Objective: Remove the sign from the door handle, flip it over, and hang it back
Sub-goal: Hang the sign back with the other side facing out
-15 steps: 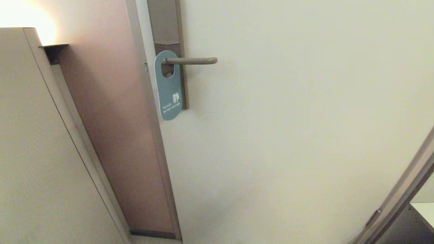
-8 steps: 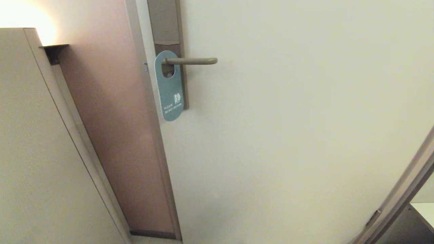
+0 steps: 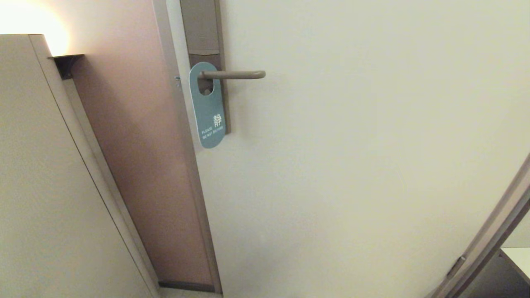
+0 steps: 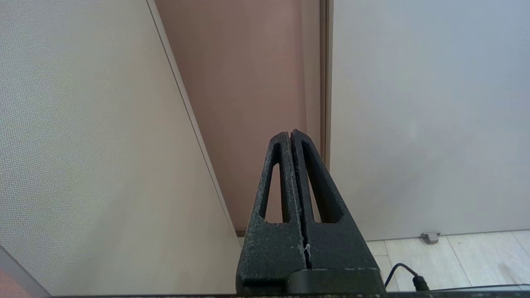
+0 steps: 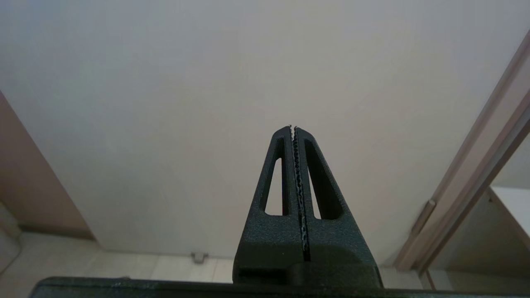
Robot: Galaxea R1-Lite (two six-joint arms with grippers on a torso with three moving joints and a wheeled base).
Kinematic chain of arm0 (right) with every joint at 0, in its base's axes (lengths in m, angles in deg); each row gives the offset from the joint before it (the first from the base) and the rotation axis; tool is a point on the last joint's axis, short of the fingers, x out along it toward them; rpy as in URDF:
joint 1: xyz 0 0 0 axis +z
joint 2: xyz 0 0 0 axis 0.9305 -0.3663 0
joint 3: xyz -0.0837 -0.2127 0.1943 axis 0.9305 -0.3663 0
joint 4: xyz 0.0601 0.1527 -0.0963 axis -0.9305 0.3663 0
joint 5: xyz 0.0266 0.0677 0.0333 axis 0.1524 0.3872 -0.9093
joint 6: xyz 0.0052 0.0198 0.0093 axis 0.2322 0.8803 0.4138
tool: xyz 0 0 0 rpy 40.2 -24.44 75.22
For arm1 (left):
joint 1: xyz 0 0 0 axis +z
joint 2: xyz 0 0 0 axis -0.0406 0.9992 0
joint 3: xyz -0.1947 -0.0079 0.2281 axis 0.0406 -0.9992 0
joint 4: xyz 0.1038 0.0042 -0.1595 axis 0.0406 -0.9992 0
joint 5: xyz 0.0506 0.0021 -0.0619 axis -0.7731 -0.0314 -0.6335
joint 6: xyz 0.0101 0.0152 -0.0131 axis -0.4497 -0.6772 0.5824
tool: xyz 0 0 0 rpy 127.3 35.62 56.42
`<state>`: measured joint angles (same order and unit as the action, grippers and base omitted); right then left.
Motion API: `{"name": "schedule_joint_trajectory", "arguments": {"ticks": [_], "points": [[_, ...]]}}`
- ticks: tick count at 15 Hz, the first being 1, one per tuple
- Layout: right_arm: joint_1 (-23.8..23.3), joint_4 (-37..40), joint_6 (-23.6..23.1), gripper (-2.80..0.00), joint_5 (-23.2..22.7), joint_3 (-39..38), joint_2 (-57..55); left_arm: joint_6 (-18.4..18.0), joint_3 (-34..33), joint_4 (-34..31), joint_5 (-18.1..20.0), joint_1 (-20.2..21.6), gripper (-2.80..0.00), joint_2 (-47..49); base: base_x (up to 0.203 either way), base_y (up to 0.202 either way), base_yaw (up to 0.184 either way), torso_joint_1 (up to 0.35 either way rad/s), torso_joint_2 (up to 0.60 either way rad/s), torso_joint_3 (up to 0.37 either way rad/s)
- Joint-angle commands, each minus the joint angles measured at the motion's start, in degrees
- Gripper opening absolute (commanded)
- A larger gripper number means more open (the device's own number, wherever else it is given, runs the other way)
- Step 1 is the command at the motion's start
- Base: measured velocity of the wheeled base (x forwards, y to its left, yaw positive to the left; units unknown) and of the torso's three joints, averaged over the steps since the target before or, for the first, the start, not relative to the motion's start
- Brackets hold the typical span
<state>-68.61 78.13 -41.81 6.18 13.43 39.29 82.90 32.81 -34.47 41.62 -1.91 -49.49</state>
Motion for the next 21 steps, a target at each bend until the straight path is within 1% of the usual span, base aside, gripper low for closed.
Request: {"name": "schedule_joint_trajectory", "arguments": {"ticks": [1, 12, 13, 15, 17, 21], "points": [[0.0, 0.0, 0.0, -2.80, 0.0, 0.0, 1.1, 0.0, 0.0, 0.0, 0.0, 0.0, -2.80, 0.0, 0.000, 0.000, 0.000, 0.000, 0.00, 0.000], [-0.1, 0.0, 0.0, -2.80, 0.0, 0.0, 1.1, -0.1, 0.0, 0.0, 0.0, 0.0, -2.80, 0.0, 0.000, 0.000, 0.000, 0.000, 0.00, 0.000], [0.0, 0.0, 0.0, -2.80, 0.0, 0.0, 1.1, -0.8, 0.1, -0.1, 0.6, 0.0, -2.80, 0.1, 0.000, 0.000, 0.000, 0.000, 0.00, 0.000], [0.0, 0.0, 0.0, -2.80, 0.0, 0.0, 1.1, -1.1, 0.0, 0.0, 1.5, 0.0, -2.80, 0.1, 0.000, 0.000, 0.000, 0.000, 0.00, 0.000], [0.0, 0.0, 0.0, -2.80, 0.0, 0.0, 1.1, -3.2, 0.0, 0.0, 2.4, 0.0, -2.80, 0.0, 0.000, 0.000, 0.000, 0.000, 0.00, 0.000], [0.0, 0.0, 0.0, -2.80, 0.0, 0.0, 1.1, -4.3, 0.2, 0.0, 2.7, -0.2, -2.80, 0.0, 0.000, 0.000, 0.000, 0.000, 0.00, 0.000]]}}
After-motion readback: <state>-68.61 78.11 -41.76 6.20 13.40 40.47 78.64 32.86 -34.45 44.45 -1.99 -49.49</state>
